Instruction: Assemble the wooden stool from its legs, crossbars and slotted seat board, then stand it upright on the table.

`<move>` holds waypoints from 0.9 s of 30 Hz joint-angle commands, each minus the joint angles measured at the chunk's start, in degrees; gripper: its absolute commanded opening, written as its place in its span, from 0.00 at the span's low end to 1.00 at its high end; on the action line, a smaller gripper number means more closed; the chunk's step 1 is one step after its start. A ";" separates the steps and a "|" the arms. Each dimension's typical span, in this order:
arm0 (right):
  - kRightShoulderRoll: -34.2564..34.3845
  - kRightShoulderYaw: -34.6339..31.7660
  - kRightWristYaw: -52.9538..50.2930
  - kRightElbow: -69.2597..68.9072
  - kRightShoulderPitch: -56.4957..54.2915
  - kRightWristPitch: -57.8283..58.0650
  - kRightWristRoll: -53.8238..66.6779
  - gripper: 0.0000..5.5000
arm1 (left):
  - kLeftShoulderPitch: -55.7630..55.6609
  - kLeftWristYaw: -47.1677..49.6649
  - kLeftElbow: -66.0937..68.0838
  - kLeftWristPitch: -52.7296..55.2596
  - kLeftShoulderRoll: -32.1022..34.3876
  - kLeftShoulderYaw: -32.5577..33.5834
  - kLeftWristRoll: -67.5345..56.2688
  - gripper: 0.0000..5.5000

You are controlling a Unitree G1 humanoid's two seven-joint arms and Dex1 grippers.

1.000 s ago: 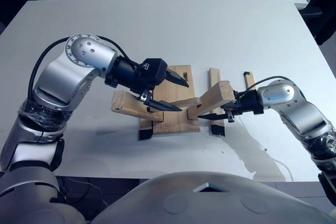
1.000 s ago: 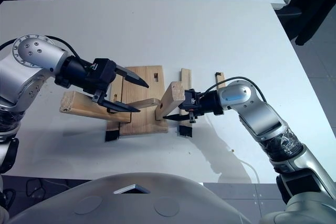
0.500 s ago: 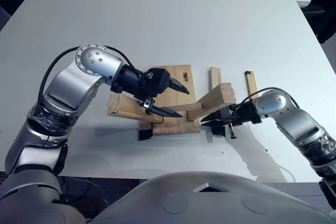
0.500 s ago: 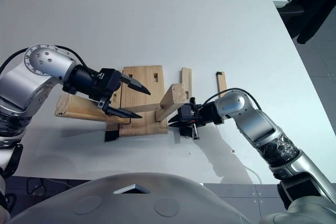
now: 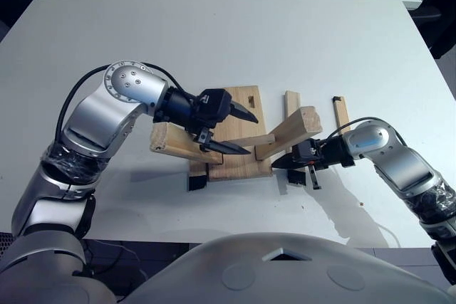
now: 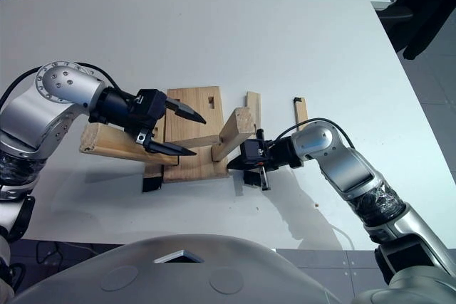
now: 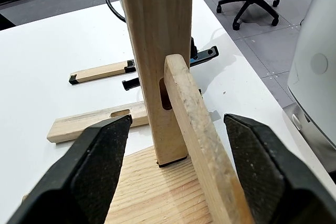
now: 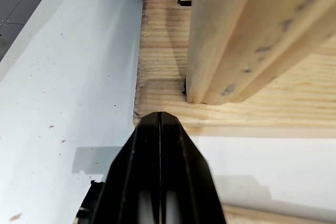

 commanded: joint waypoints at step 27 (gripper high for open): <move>0.18 -0.80 0.18 -1.05 0.09 0.51 -0.43 0.00 | -0.73 4.83 -0.94 6.50 -2.98 6.81 -5.95 0.59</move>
